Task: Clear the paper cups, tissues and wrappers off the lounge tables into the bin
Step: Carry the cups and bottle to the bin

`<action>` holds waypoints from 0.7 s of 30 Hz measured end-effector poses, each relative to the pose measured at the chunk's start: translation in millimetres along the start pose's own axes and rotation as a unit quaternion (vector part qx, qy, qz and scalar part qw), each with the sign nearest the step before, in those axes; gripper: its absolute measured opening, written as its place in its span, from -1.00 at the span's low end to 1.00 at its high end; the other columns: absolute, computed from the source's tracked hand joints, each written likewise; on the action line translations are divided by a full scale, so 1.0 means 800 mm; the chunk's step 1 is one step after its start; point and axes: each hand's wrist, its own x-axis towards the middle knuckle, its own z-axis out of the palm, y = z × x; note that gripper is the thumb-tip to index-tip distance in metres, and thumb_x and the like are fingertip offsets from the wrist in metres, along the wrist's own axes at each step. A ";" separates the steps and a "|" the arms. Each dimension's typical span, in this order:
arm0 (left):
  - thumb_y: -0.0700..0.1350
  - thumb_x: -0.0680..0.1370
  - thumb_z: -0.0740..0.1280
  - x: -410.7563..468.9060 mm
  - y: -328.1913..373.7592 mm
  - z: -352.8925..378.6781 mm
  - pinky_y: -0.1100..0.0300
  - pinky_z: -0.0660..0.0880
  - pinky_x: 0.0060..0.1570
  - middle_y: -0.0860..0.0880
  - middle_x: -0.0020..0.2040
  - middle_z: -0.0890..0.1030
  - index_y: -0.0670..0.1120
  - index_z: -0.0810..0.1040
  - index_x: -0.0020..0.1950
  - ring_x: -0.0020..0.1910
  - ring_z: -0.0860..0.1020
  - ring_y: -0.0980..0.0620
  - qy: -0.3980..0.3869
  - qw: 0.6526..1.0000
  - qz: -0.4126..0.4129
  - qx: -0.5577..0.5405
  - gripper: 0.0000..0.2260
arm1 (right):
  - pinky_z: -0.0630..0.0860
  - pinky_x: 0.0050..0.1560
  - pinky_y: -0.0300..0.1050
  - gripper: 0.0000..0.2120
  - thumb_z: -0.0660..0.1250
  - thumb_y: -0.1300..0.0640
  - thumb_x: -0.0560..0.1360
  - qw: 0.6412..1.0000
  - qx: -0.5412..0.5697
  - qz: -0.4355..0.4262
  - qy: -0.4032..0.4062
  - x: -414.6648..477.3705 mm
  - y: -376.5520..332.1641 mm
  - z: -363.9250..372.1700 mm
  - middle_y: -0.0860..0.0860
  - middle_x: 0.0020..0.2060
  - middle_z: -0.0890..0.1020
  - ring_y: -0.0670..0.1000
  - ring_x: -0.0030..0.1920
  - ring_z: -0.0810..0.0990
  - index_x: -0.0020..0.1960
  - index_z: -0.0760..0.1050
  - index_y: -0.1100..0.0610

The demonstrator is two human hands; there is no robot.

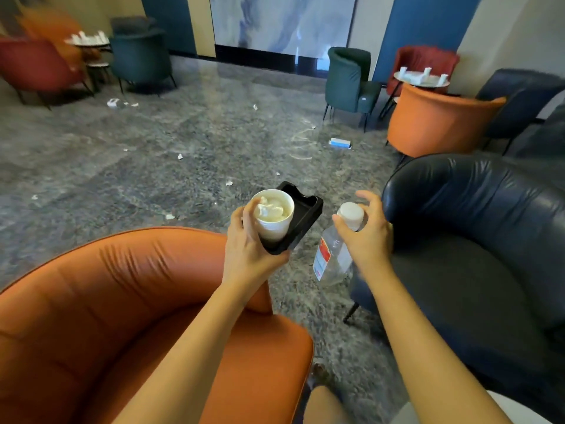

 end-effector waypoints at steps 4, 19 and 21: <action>-0.02 0.23 0.58 0.063 -0.031 0.025 0.19 0.30 0.24 -0.12 0.29 0.35 -0.16 0.22 0.42 0.26 0.31 -0.02 0.014 1.000 -0.020 0.004 -0.13 | 0.44 0.07 0.20 -0.51 0.49 0.12 0.34 1.000 0.022 -0.008 -0.020 0.075 0.020 0.051 -0.02 -0.14 0.57 0.16 -0.06 0.57 0.20 0.39 0.14; 0.06 0.24 0.55 0.431 -0.151 0.220 0.16 0.35 0.16 -0.06 0.26 0.36 0.00 0.16 0.42 0.24 0.32 0.02 0.107 0.985 -0.113 0.070 -0.13 | 0.44 0.05 0.26 -0.53 0.50 0.15 0.34 0.977 0.068 -0.117 -0.162 0.491 0.152 0.262 -0.25 -0.16 0.44 0.07 -0.09 0.54 0.18 0.42 0.14; 0.05 0.24 0.55 0.465 -0.161 0.233 0.10 0.38 0.18 -0.06 0.27 0.36 -0.02 0.17 0.43 0.24 0.33 0.01 0.112 0.984 -0.113 0.080 -0.13 | 0.44 0.05 0.26 -0.54 0.50 0.16 0.33 0.978 0.072 -0.114 -0.160 0.527 0.164 0.282 -0.27 -0.17 0.44 0.04 -0.12 0.52 0.17 0.42 0.13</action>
